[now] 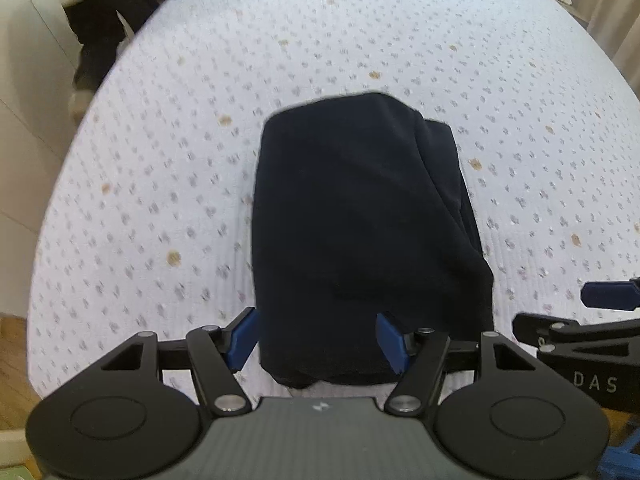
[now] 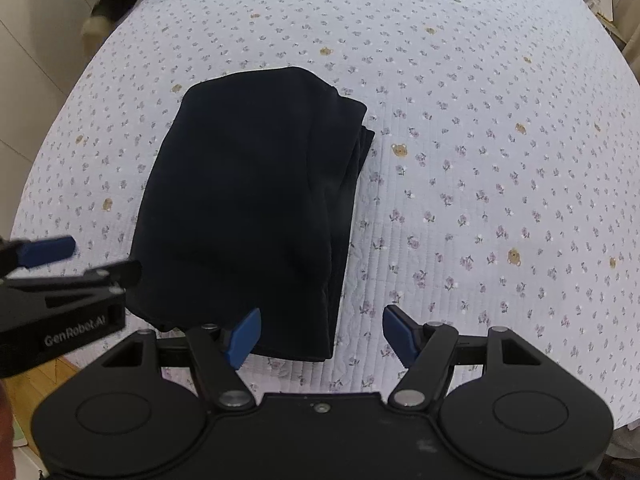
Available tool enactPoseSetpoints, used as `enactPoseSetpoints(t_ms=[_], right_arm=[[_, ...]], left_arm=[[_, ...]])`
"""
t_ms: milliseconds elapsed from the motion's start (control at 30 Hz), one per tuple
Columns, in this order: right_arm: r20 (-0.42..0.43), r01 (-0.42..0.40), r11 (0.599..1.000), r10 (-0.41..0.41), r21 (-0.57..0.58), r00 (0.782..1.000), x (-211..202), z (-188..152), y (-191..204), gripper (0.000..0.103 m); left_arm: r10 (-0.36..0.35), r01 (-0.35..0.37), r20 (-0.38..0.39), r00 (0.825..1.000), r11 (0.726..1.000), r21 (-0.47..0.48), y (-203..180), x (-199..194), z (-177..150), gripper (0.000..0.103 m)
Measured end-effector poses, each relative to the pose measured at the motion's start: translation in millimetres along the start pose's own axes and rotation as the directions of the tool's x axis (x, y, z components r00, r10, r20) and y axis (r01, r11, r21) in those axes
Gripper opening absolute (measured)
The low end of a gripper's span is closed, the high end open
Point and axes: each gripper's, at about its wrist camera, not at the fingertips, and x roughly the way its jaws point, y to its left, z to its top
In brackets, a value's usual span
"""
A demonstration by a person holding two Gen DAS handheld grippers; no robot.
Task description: Fold large clothes
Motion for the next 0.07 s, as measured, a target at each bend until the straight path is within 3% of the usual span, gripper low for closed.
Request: enactPoseSetpoints(t_ms=[67], right_arm=[[0.005, 0.000, 1.000, 0.000, -0.002, 1.000, -0.6, -0.1, 0.3, 0.081]], left_arm=[[0.016, -0.016, 0.018, 1.000, 1.000, 0.010, -0.3, -1.9, 1.1, 0.067]])
